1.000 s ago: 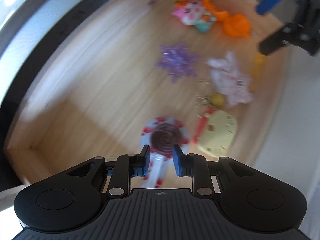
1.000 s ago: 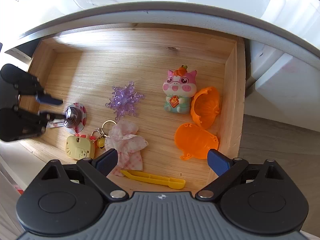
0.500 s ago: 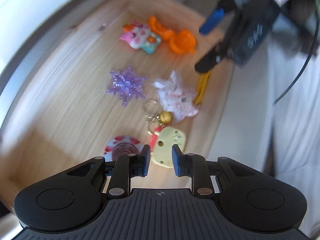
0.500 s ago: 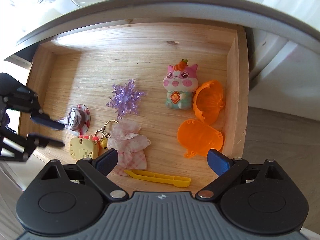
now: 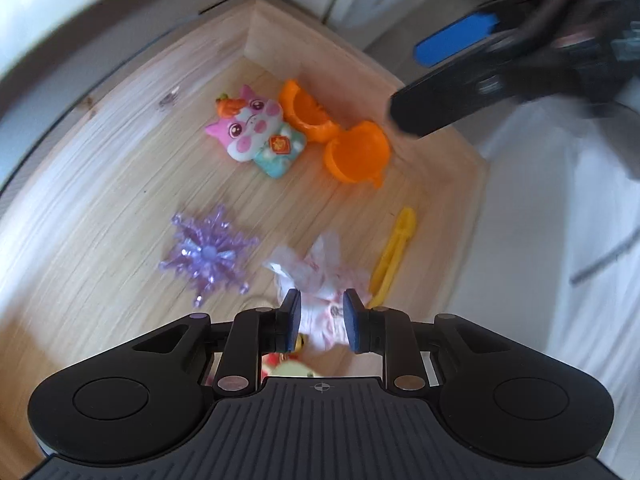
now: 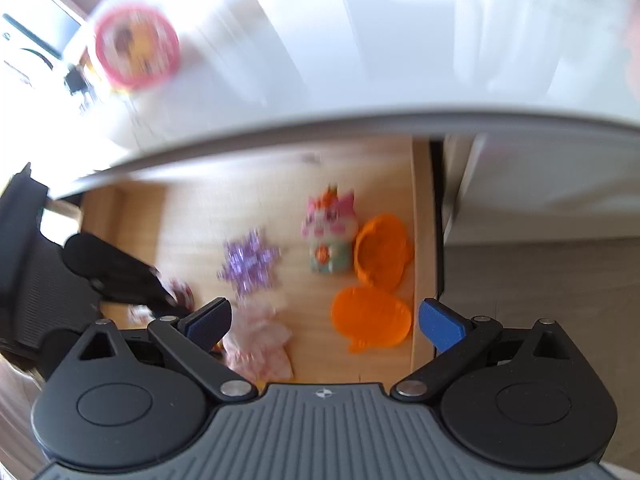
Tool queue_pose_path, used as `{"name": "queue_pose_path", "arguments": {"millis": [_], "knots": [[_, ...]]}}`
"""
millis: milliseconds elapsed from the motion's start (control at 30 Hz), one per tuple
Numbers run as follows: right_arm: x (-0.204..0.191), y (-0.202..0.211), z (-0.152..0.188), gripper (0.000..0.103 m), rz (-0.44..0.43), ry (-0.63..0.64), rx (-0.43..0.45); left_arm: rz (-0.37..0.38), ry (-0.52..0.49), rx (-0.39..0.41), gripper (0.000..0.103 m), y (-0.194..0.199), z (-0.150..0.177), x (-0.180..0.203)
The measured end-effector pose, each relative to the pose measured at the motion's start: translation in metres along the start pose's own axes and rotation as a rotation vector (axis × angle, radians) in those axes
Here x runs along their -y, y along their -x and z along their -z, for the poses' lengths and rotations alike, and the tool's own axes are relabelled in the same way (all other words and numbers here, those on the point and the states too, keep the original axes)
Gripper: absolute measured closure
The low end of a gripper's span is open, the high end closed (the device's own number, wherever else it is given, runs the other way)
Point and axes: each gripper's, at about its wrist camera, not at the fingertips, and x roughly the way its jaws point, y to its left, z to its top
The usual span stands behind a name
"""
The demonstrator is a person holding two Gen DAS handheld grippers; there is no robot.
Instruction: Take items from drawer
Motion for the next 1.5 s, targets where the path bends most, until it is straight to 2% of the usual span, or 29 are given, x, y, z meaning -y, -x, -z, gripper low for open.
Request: {"name": "queue_pose_path", "arguments": {"millis": [100, 167, 233, 367, 500, 600, 700, 767, 900, 1000, 1133, 1267, 1433, 1500], "knots": [[0.002, 0.011, -0.002, 0.003, -0.015, -0.007, 0.053, -0.119, -0.023, -0.073, 0.077, -0.026, -0.012, 0.01], [0.003, 0.013, -0.002, 0.003, -0.015, -0.009, 0.065, -0.128, -0.021, -0.072, 0.078, -0.032, -0.017, 0.016], [0.001, 0.013, -0.001, 0.003, 0.002, 0.003, 0.073, -0.124, 0.006, -0.072, 0.089, -0.031, -0.02, 0.017], [-0.006, 0.013, 0.0, 0.003, 0.047, 0.035, 0.098, -0.159, 0.009, 0.017, 0.092, 0.0, -0.006, 0.018], [-0.014, 0.01, -0.002, 0.003, 0.05, 0.055, 0.084, -0.211, 0.1, 0.146, 0.092, 0.063, 0.038, 0.006], [-0.036, -0.005, -0.001, 0.003, 0.012, 0.098, 0.002, -0.264, 0.234, 0.259, 0.092, 0.107, 0.075, -0.013], [-0.07, -0.036, 0.001, 0.003, -0.027, 0.119, -0.158, -0.304, 0.378, 0.372, 0.092, 0.132, 0.117, -0.029], [-0.1, -0.062, -0.001, 0.003, 0.002, 0.14, -0.262, -0.31, 0.457, 0.442, 0.092, 0.144, 0.135, -0.041], [-0.159, -0.092, 0.006, 0.004, 0.113, 0.212, -0.369, -0.306, 0.551, 0.529, 0.092, 0.162, 0.16, -0.063], [-0.185, -0.109, 0.006, 0.005, 0.215, 0.266, -0.423, -0.29, 0.586, 0.569, 0.092, 0.172, 0.177, -0.067], [-0.2, -0.126, 0.001, 0.009, 0.313, 0.338, -0.452, -0.284, 0.598, 0.611, 0.092, 0.182, 0.193, -0.065], [-0.213, -0.137, -0.002, 0.009, 0.299, 0.352, -0.506, -0.282, 0.619, 0.624, 0.092, 0.189, 0.214, -0.066], [-0.22, -0.15, 0.006, 0.009, 0.33, 0.393, -0.529, -0.271, 0.621, 0.622, 0.092, 0.19, 0.222, -0.065], [-0.218, -0.155, 0.007, 0.012, 0.335, 0.389, -0.541, -0.266, 0.619, 0.623, 0.092, 0.19, 0.223, -0.065]]}}
